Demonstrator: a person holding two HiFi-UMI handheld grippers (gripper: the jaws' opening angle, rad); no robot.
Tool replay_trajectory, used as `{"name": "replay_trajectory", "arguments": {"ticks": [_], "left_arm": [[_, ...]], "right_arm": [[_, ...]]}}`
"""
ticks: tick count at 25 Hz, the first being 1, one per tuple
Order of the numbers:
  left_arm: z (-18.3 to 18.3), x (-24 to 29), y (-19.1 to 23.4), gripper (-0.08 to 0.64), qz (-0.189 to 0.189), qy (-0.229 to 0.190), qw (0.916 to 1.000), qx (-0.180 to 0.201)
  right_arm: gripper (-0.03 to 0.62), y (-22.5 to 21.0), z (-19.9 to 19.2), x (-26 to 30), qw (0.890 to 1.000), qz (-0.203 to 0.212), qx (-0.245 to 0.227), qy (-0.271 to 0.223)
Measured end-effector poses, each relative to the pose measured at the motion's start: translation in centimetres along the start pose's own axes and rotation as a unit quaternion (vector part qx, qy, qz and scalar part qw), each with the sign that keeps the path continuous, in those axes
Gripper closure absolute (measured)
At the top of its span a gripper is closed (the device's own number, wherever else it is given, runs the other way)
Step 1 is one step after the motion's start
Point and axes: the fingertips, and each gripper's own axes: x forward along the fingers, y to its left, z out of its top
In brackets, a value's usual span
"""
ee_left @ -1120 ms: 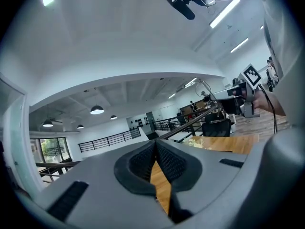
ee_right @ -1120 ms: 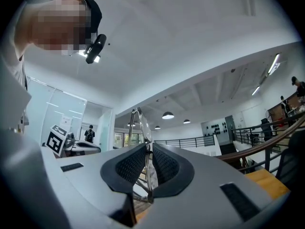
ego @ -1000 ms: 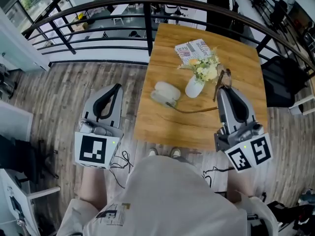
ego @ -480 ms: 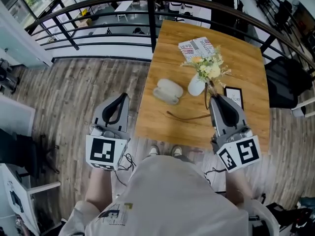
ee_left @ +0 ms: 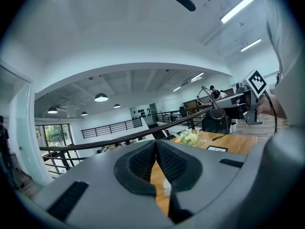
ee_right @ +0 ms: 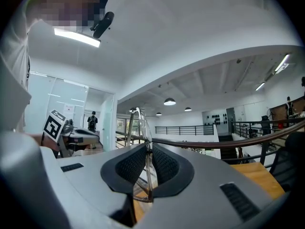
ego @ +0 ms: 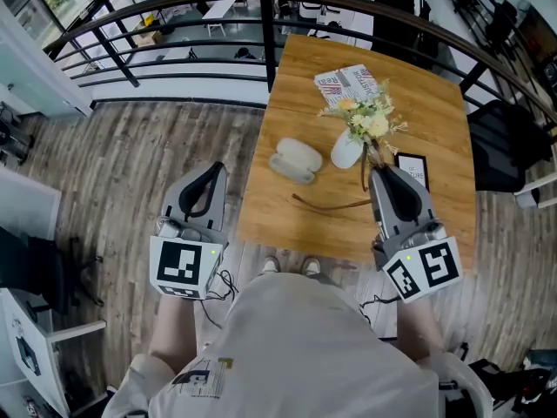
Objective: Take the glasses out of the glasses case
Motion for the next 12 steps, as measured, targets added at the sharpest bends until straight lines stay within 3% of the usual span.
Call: {"name": "replay_trajectory", "arguments": {"ticks": [12], "left_arm": [[0.32, 0.3, 0.01, 0.543, -0.005, 0.0, 1.0, 0.0]], "right_arm": [[0.531, -0.68, -0.06, -0.16, 1.0, -0.009, 0.007, 0.001]]}}
